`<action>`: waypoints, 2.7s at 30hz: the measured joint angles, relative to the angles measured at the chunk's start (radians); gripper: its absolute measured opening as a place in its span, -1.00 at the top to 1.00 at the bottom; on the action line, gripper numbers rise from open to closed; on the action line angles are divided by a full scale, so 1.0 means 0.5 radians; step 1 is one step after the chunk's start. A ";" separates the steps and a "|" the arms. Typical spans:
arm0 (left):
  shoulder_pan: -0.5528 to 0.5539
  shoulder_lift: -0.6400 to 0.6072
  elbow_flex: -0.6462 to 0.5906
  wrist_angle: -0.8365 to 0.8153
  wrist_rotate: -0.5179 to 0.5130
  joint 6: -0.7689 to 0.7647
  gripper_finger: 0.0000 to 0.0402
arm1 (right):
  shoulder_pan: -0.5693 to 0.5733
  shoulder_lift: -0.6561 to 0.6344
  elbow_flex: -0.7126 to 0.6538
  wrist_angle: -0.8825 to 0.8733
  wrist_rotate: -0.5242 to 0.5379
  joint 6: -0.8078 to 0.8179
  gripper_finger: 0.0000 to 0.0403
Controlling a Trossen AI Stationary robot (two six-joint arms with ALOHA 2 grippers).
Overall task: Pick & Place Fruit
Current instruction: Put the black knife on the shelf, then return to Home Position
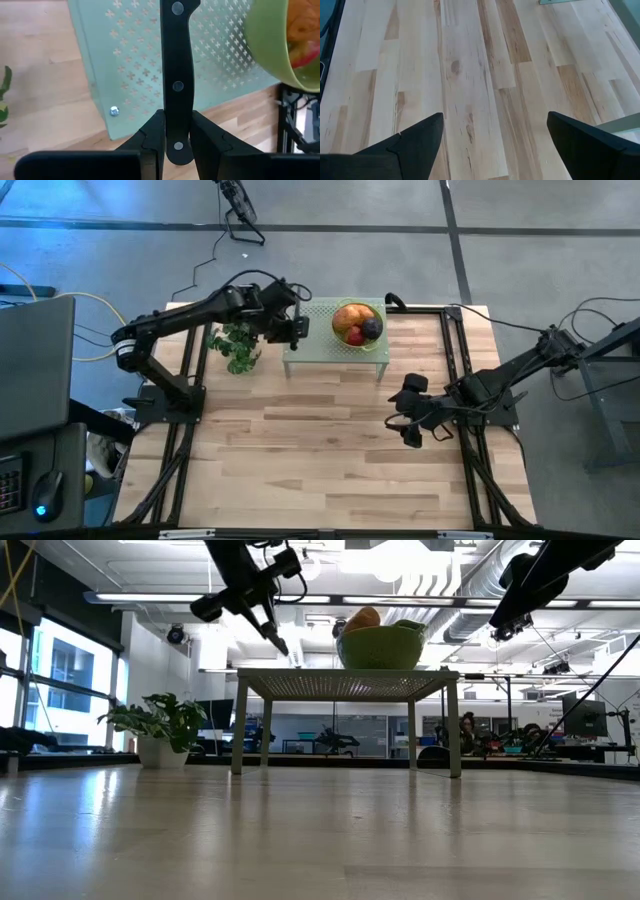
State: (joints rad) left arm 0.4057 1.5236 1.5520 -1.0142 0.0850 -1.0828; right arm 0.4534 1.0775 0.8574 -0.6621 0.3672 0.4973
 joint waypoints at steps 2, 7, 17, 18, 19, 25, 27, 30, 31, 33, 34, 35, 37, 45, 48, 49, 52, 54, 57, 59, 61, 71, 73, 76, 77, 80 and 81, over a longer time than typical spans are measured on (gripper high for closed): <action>-0.005 0.013 0.001 0.002 -0.042 -0.009 0.68 | 0.000 0.000 0.000 0.000 0.000 0.000 -0.74; -0.028 0.078 0.002 0.001 -0.094 -0.032 0.68 | 0.001 0.000 0.000 0.000 0.000 0.025 -0.74; -0.027 0.222 0.002 0.049 -0.092 0.004 0.68 | 0.000 0.000 0.000 0.000 -0.002 0.053 -0.74; -0.027 0.233 0.002 0.044 -0.088 0.011 0.68 | 0.000 0.000 0.000 -0.001 -0.001 0.052 -0.74; -0.027 0.238 0.002 0.042 -0.087 0.011 0.68 | 0.001 0.000 0.000 0.000 -0.002 0.053 -0.74; -0.027 0.267 0.002 0.035 -0.085 0.014 0.68 | 0.001 0.001 0.000 -0.001 -0.004 0.053 -0.74; -0.027 0.263 0.002 0.036 -0.085 0.011 0.68 | 0.000 0.001 0.000 -0.002 -0.007 0.053 -0.74; -0.027 0.264 0.002 0.032 -0.086 0.010 0.68 | 0.001 0.001 0.000 -0.002 -0.007 0.053 -0.74; -0.027 0.264 0.002 0.032 -0.091 0.011 0.68 | 0.000 0.001 0.000 -0.002 -0.007 0.053 -0.74; -0.027 0.271 0.002 0.034 -0.096 0.010 0.68 | 0.000 0.001 0.000 -0.002 -0.007 0.053 -0.74; -0.027 0.286 0.002 0.046 -0.096 0.010 0.68 | 0.001 0.001 0.000 -0.002 -0.007 0.053 -0.74; -0.027 0.296 0.002 0.055 -0.093 0.013 0.68 | 0.001 0.001 0.000 -0.002 -0.007 0.053 -0.74; -0.027 0.303 0.000 0.031 -0.086 0.018 0.68 | 0.000 0.001 0.000 -0.003 -0.007 0.053 -0.74; -0.027 0.328 0.003 0.069 -0.054 0.041 0.68 | 0.000 0.001 0.000 -0.004 -0.007 0.060 -0.74; -0.027 0.328 0.003 0.069 -0.054 0.043 0.68 | 0.001 0.001 0.000 -0.003 -0.007 0.060 -0.74; -0.027 0.328 0.003 0.069 -0.051 0.046 0.68 | 0.001 0.001 0.000 -0.003 -0.007 0.060 -0.74; -0.027 0.328 0.002 0.070 -0.042 0.073 0.67 | 0.001 0.001 0.000 -0.003 -0.007 0.060 -0.74; -0.027 0.328 0.002 0.070 -0.042 0.097 0.66 | 0.001 0.001 0.000 -0.003 -0.007 0.060 -0.74; -0.027 0.328 0.002 0.070 -0.021 0.117 0.61 | 0.000 0.001 0.000 -0.003 -0.007 0.060 -0.74; -0.027 0.328 0.002 0.071 0.002 0.115 0.56 | 0.001 0.001 0.000 -0.003 -0.007 0.060 -0.74; -0.027 0.328 0.002 0.072 0.016 0.115 0.51 | 0.000 0.001 0.000 -0.003 -0.007 0.060 -0.74; -0.024 0.328 0.002 0.079 0.082 0.044 0.27 | 0.001 0.001 0.000 -0.002 -0.007 0.060 -0.74; -0.023 0.328 0.002 0.079 0.126 0.032 0.21 | 0.000 0.001 0.000 -0.002 -0.007 0.060 -0.74; 0.026 0.328 0.001 0.071 0.271 0.006 0.16 | 0.001 0.001 0.000 -0.002 -0.007 0.060 -0.74; 0.045 0.328 0.000 0.066 0.318 0.017 0.15 | 0.001 0.001 0.000 -0.002 -0.007 0.060 -0.74; 0.067 0.314 -0.001 0.067 0.345 0.067 0.15 | 0.000 0.001 0.000 -0.002 -0.007 0.060 -0.74; 0.074 0.304 -0.001 0.070 0.343 0.086 0.14 | 0.000 0.001 0.000 -0.002 -0.007 0.060 -0.74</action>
State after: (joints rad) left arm 0.4427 1.6754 1.5517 -0.9791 0.2563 -1.0399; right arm 0.4534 1.0779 0.8574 -0.6628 0.3637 0.5270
